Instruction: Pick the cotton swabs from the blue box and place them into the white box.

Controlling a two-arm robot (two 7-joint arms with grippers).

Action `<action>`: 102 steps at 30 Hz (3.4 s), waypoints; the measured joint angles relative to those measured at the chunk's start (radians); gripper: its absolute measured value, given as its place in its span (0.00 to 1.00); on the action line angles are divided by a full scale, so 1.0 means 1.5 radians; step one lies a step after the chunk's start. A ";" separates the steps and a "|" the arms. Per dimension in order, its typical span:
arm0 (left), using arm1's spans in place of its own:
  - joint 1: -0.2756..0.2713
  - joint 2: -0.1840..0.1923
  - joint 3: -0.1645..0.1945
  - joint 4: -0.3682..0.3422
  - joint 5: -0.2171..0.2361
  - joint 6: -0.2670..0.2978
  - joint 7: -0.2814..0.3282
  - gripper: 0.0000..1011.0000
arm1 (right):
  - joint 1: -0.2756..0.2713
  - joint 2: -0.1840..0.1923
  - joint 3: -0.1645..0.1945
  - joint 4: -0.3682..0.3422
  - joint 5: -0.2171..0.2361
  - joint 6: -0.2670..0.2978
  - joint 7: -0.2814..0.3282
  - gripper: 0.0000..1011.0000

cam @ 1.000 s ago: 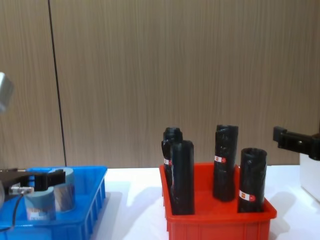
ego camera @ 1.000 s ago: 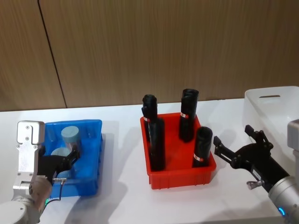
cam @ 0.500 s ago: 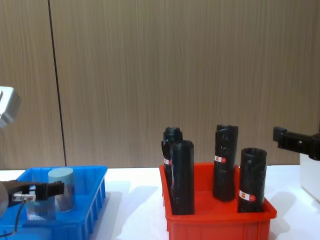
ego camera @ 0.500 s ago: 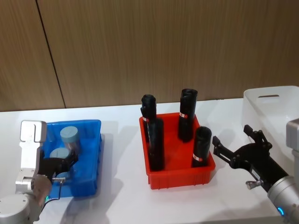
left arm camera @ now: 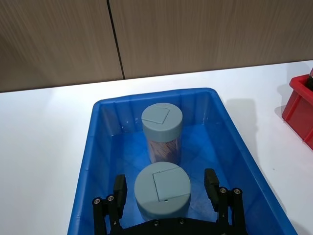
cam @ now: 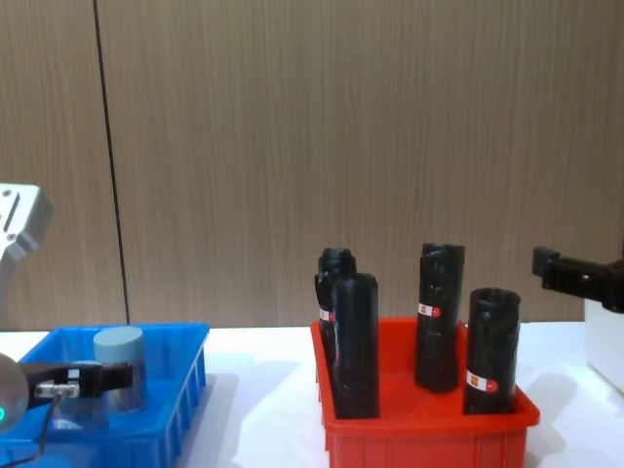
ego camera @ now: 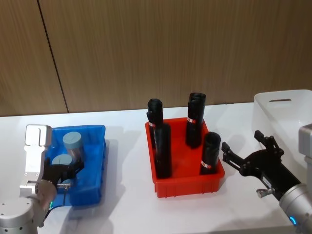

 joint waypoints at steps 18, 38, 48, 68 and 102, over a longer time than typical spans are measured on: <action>-0.025 -0.015 -0.005 0.057 -0.002 -0.012 -0.022 0.75 | 0.000 0.000 0.000 0.000 0.000 0.000 0.000 0.99; -0.009 -0.009 -0.010 0.031 0.019 -0.081 -0.048 0.65 | 0.000 0.000 0.000 0.000 0.000 0.000 0.000 0.99; 0.010 0.007 -0.014 -0.029 0.041 -0.117 -0.099 0.65 | 0.000 0.000 0.000 0.000 0.000 0.000 0.000 0.99; 0.031 0.039 -0.024 -0.136 0.044 -0.132 -0.274 0.65 | 0.000 0.000 0.000 0.000 0.000 0.000 0.000 0.99; -0.028 0.018 0.000 -0.100 -0.053 -0.101 -0.617 0.65 | 0.000 0.000 0.000 0.000 0.000 0.000 0.000 0.99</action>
